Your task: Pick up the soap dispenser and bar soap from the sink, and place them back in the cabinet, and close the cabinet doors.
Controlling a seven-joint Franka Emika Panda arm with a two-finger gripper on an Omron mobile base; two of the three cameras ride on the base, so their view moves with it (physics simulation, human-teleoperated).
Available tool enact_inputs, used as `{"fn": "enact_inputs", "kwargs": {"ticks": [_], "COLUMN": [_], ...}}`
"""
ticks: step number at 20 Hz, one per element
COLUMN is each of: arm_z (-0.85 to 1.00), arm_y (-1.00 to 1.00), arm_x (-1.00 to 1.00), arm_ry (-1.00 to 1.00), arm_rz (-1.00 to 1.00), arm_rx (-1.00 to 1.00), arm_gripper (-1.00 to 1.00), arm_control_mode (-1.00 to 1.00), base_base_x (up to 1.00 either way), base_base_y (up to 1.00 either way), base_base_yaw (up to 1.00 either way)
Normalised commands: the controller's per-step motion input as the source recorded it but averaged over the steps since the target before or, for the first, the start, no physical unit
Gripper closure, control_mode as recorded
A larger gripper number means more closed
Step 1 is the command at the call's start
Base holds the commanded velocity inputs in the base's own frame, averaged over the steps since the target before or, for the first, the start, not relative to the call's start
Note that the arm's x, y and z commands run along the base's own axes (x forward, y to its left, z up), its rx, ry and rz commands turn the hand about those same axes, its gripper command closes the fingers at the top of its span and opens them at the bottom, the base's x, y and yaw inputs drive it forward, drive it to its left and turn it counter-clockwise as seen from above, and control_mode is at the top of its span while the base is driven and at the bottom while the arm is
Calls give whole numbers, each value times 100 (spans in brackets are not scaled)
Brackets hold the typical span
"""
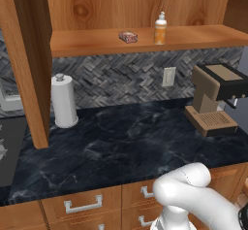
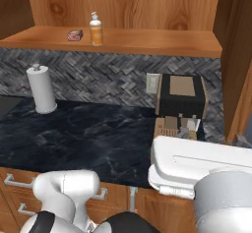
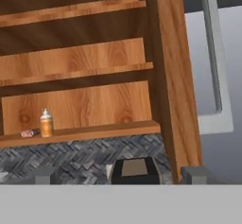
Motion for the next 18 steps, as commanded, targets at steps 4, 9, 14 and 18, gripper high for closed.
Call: {"fn": "enact_inputs", "kwargs": {"ticks": [4,9,14,18], "arm_z": [0,0,0,-4], "arm_y": [-45,-42,-30,-14], "arm_x": [-23,13,24,32], "arm_ry": [-7,-1,0,0], "arm_rz": [0,1,6,9], "arm_rx": [0,0,1,1], "arm_gripper": [-100,-100,-100,-100], "arm_control_mode": [-100,-100,-100,-100], "base_base_x": [0,0,0,0], "base_base_y": [0,0,0,0], "base_base_yaw": [0,0,0,0]}}
